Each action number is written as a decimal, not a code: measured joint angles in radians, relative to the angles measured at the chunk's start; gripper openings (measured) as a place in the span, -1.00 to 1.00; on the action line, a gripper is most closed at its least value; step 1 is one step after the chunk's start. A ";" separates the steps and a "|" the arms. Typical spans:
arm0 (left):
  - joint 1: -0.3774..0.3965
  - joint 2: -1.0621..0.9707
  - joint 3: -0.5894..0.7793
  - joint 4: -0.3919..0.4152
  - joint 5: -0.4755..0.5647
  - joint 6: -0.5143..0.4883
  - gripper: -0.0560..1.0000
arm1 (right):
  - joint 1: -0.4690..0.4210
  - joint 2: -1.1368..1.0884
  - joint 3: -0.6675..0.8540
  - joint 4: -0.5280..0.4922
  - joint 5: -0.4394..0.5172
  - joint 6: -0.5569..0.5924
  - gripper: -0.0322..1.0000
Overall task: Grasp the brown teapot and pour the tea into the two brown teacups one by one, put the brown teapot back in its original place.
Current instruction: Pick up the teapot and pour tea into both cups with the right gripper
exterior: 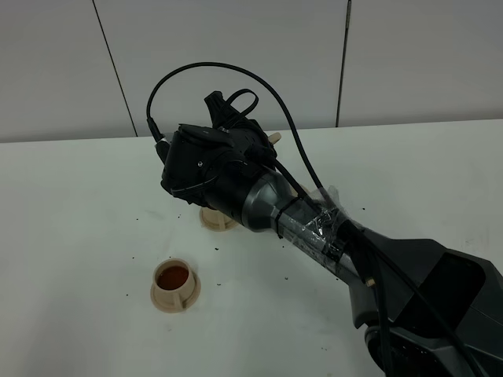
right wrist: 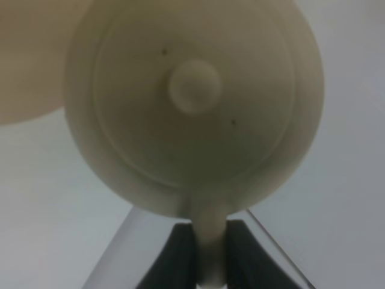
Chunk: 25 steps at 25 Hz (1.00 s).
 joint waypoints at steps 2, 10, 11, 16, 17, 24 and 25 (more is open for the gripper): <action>0.000 0.000 0.000 0.000 0.000 0.000 -0.44 | 0.000 0.000 0.000 0.000 0.000 0.004 -0.75; 0.000 0.000 0.000 0.000 0.000 0.000 -0.44 | 0.000 0.000 0.000 0.000 0.000 0.007 -0.75; 0.000 0.000 0.000 0.000 0.000 0.000 -0.44 | 0.000 0.000 0.000 0.000 0.000 0.007 -0.75; 0.000 0.000 0.000 0.000 0.000 0.000 -0.44 | 0.000 0.000 0.000 0.000 0.000 0.002 -0.75; 0.000 0.000 0.000 0.000 0.000 0.000 -0.44 | 0.000 0.000 0.000 0.000 0.000 -0.004 -0.75; 0.000 0.000 0.000 0.000 0.000 0.000 -0.44 | 0.000 0.000 0.000 0.000 0.007 -0.020 -0.75; 0.000 0.000 0.000 0.000 0.000 0.000 -0.44 | 0.000 0.000 0.000 0.000 0.010 -0.021 -0.75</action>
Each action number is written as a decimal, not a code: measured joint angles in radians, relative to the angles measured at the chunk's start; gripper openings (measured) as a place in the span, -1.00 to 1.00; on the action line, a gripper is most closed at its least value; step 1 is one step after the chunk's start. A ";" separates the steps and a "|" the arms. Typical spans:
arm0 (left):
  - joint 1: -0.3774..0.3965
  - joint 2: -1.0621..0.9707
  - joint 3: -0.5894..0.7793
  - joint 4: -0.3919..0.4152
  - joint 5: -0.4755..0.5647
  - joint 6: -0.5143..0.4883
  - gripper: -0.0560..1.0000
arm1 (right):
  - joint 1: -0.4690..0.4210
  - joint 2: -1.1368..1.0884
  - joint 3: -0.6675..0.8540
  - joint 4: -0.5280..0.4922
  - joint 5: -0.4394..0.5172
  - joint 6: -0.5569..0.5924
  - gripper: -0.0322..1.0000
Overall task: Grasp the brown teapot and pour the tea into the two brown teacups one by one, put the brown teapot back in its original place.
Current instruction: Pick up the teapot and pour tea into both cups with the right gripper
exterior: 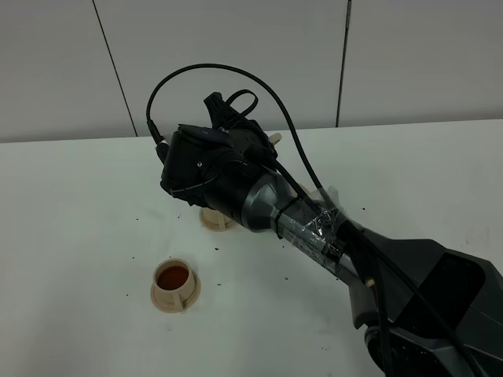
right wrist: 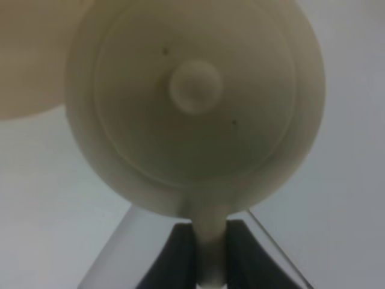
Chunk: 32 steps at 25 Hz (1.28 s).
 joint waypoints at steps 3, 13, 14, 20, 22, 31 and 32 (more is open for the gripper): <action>0.000 0.000 0.000 0.000 0.000 0.000 -0.44 | 0.000 0.000 0.000 0.000 0.005 -0.002 -0.75; 0.000 0.000 0.000 0.000 0.000 0.000 -0.44 | 0.002 0.000 0.000 -0.030 0.005 -0.002 -0.75; 0.000 0.000 0.000 0.000 0.000 0.000 -0.44 | 0.003 0.000 0.000 -0.034 0.006 -0.002 -0.75; 0.000 0.000 0.000 0.000 0.000 0.000 -0.44 | 0.005 0.000 0.000 -0.038 0.001 -0.002 -0.75; 0.000 0.000 0.000 0.000 0.000 0.000 -0.44 | 0.005 0.000 0.000 -0.038 0.001 -0.002 -0.75; 0.000 0.000 0.000 0.000 0.000 0.000 -0.44 | 0.005 0.000 0.000 -0.033 0.001 -0.002 -0.75; 0.000 0.000 0.000 0.000 0.000 0.000 -0.44 | 0.005 0.000 0.000 -0.031 0.001 -0.002 -0.75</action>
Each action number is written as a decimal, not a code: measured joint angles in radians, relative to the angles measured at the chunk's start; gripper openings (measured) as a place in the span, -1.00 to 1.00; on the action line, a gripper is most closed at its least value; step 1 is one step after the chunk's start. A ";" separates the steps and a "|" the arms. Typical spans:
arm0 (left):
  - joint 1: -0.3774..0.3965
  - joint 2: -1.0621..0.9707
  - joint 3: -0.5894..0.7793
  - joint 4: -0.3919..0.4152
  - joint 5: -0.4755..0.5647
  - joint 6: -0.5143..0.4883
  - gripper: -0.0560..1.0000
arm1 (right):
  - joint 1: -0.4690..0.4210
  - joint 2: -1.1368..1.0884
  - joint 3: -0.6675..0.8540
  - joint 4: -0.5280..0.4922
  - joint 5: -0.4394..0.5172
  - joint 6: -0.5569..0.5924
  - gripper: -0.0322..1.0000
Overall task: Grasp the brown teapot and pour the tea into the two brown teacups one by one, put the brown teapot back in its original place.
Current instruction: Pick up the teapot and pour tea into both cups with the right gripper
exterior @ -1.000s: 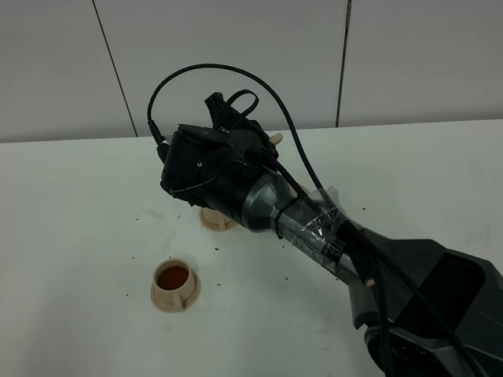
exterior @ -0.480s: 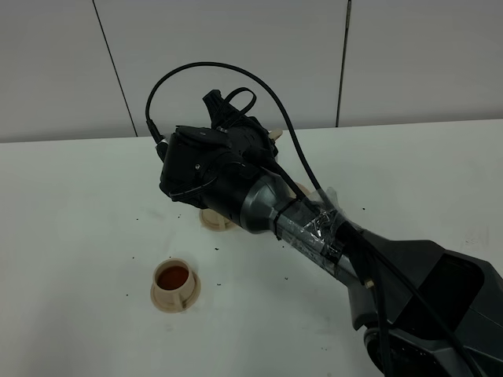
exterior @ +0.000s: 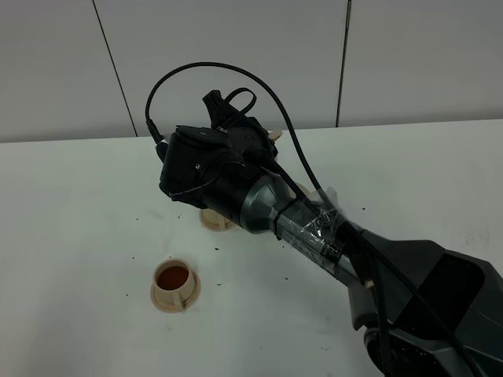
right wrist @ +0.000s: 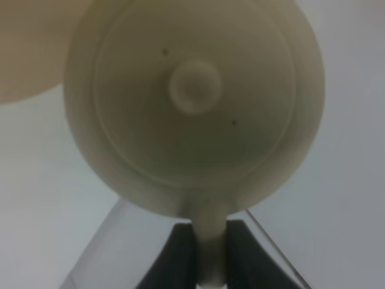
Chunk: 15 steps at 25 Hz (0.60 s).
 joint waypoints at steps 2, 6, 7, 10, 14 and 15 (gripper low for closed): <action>0.000 0.000 0.000 0.000 0.000 0.000 -0.44 | 0.000 0.000 0.000 0.000 -0.001 0.001 -0.75; 0.000 0.000 0.000 0.000 0.000 0.000 -0.44 | 0.000 0.000 0.000 0.000 -0.001 0.001 -0.75; 0.000 0.000 0.000 0.000 0.000 0.000 -0.44 | 0.000 0.000 0.000 0.000 -0.001 0.001 -0.75; 0.000 0.000 0.000 0.000 0.000 0.000 -0.44 | 0.000 0.000 0.000 0.001 -0.001 0.001 -0.75; 0.000 0.000 0.000 0.000 0.000 0.000 -0.44 | 0.000 0.000 0.000 0.002 -0.001 0.001 -0.75; 0.000 0.000 0.000 0.000 0.000 0.000 -0.44 | 0.000 0.000 0.000 0.003 -0.001 0.001 -0.75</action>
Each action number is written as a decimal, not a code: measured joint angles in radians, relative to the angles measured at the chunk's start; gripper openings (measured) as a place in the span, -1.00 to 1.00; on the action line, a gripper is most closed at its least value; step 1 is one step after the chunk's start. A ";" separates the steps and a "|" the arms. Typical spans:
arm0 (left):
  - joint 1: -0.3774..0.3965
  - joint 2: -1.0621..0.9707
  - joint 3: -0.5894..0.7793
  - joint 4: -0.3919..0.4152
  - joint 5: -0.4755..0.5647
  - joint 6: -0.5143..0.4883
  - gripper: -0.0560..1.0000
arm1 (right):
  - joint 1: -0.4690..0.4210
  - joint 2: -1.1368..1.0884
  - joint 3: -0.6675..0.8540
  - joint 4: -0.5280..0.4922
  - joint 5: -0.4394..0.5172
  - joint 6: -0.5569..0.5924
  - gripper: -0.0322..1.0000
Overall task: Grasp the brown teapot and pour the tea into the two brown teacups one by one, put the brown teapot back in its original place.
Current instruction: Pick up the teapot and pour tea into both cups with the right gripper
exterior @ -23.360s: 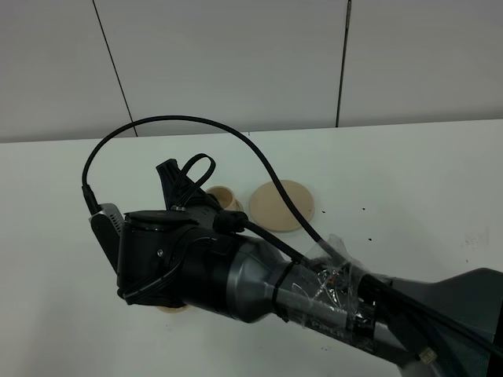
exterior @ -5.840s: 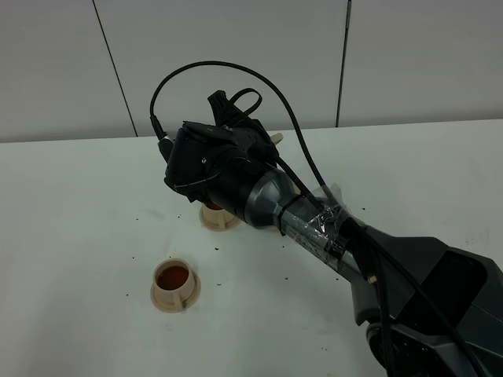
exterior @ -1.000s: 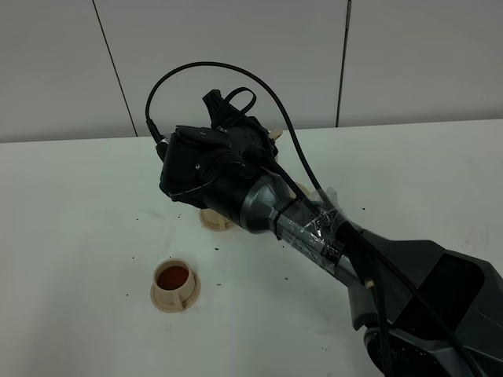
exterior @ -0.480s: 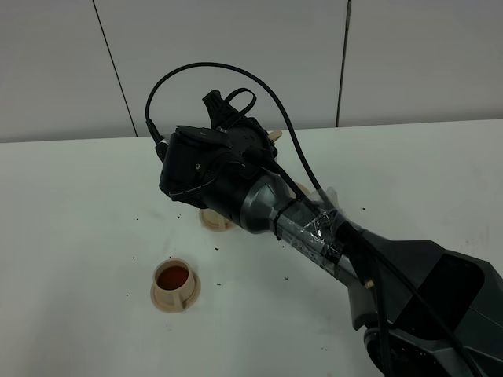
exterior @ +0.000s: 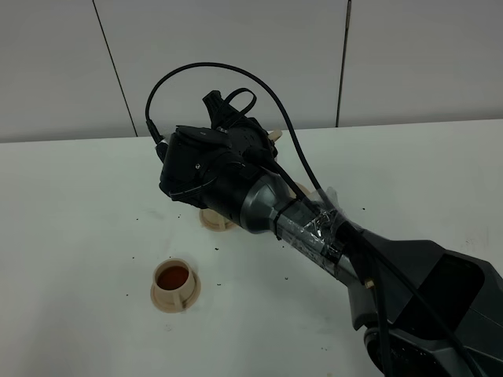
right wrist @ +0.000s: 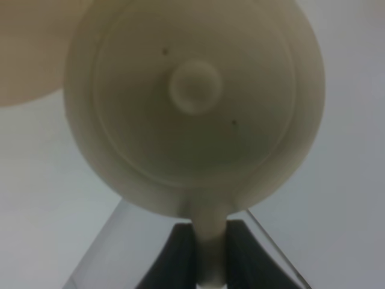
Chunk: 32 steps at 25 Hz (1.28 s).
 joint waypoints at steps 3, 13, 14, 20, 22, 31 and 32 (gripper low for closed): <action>0.000 0.000 0.000 0.000 0.000 0.000 -0.44 | 0.000 0.000 0.000 0.001 0.000 0.000 -0.75; 0.000 0.000 0.000 0.000 0.000 0.000 -0.44 | 0.000 0.000 0.000 0.002 0.000 0.000 -0.75; 0.000 0.000 0.000 0.000 0.000 0.000 -0.44 | 0.000 0.000 0.000 0.002 0.000 0.000 -0.75; 0.000 0.000 0.000 0.000 0.000 0.000 -0.44 | 0.000 0.000 0.000 0.003 0.000 0.000 -0.75; 0.000 0.000 0.000 0.000 0.000 0.000 -0.44 | 0.000 0.000 0.000 0.003 0.000 0.000 -0.75; 0.000 0.000 0.000 0.000 0.000 0.000 -0.44 | 0.000 0.000 0.000 0.013 0.000 0.000 -0.75; 0.000 0.000 0.000 0.000 0.000 0.000 -0.44 | 0.000 0.000 0.000 0.017 0.000 0.000 -0.75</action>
